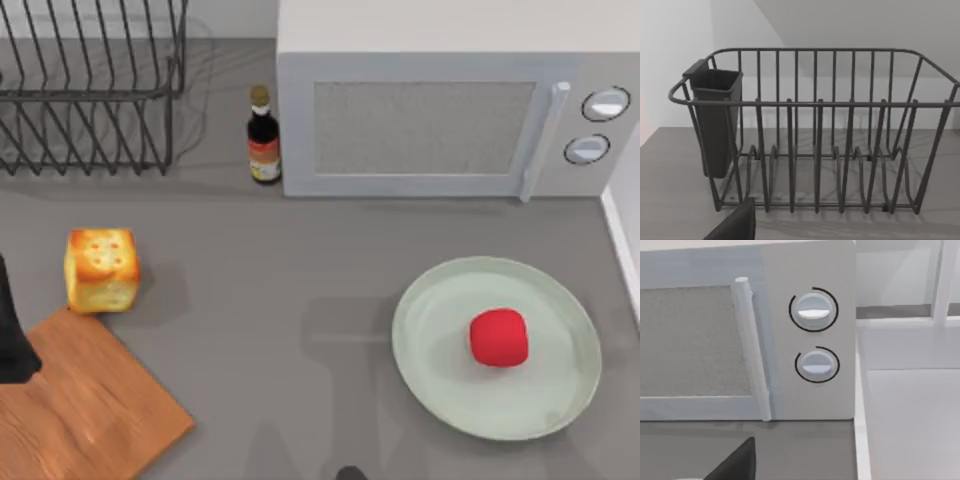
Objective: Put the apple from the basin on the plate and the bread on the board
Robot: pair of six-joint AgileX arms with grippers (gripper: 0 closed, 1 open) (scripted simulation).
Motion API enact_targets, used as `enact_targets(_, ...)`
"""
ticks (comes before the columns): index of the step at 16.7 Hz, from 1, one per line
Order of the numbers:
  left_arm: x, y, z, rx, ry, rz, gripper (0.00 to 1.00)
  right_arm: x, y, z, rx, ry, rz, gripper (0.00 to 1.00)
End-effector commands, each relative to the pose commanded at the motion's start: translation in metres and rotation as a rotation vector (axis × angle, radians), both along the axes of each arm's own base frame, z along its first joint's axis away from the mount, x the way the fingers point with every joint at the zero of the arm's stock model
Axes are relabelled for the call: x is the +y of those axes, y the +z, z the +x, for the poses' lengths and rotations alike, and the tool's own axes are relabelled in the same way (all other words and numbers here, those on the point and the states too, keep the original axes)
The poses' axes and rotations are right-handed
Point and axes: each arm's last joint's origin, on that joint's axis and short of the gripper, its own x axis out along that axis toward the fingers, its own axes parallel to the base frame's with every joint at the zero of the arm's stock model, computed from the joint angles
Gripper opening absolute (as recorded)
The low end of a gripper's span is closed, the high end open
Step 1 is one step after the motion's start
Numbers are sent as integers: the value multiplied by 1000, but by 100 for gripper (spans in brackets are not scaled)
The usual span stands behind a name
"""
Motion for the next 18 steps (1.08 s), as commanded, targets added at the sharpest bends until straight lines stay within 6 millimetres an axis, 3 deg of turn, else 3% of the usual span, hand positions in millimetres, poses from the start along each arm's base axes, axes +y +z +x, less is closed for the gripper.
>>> enact_targets(5, 0, 0, 0, 0, 0, 0, 100, -9, -33, -5, -192, -66, -68, 100)
enact_targets(12, 0, 2, 0, 3, 0, 8, 100, -9, -34, -5, -202, -70, -72, 100)
enact_targets(15, -3, 22, 0, 46, -10, 76, 100, -9, -34, -5, -202, -70, -72, 100)
enact_targets(18, -8, 60, 7, 148, -42, 200, 100, -9, -34, -5, -202, -70, -72, 100)
